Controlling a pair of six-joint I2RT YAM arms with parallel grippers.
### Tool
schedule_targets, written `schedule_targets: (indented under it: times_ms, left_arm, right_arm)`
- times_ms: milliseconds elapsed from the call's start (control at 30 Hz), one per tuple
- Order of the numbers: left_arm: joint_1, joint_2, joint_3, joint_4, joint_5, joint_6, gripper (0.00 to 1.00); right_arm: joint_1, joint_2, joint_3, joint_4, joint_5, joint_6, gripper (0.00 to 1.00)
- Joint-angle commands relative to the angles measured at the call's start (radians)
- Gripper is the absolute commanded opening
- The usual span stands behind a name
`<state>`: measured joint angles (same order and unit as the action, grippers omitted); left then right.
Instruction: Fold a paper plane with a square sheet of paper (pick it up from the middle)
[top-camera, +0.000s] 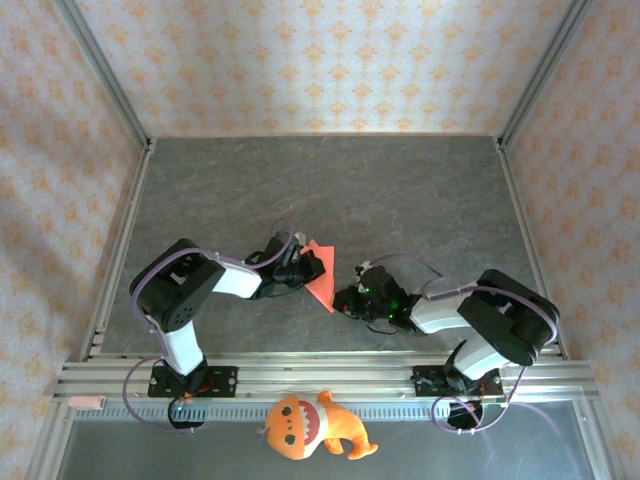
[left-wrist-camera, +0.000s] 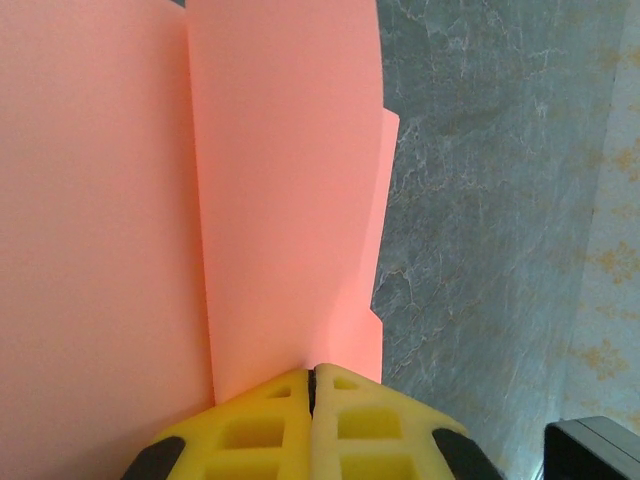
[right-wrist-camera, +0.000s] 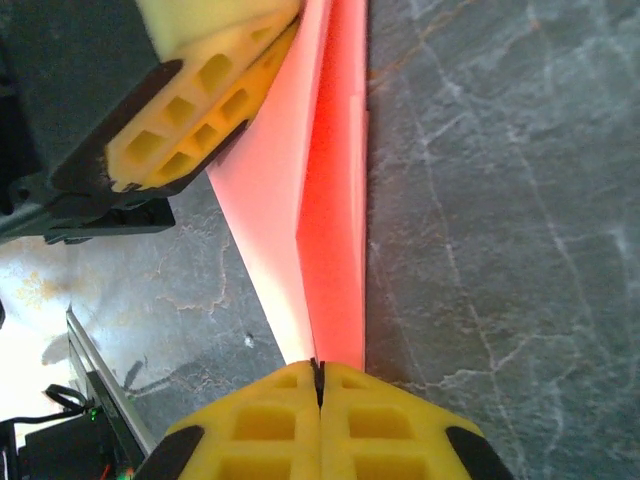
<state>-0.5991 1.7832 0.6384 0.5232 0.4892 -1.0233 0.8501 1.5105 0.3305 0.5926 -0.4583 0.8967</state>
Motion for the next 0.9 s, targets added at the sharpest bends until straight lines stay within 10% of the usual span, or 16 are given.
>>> schedule_targets:
  times_ms: [0,467,867]
  left_arm:
    - [-0.010,0.058,-0.036,-0.091,-0.076,-0.001,0.00]
    - [-0.016,0.055,-0.038,-0.094,-0.086,0.003,0.00]
    - [-0.016,0.056,-0.039,-0.089,-0.081,0.005,0.00]
  right_arm:
    - [0.007,0.033,-0.033,0.012,-0.053,0.028,0.08]
    - [-0.013,-0.221,0.070,-0.227,0.120,-0.038,0.36]
    - [-0.019,-0.003,0.222,-0.184,-0.045,-0.070,0.00]
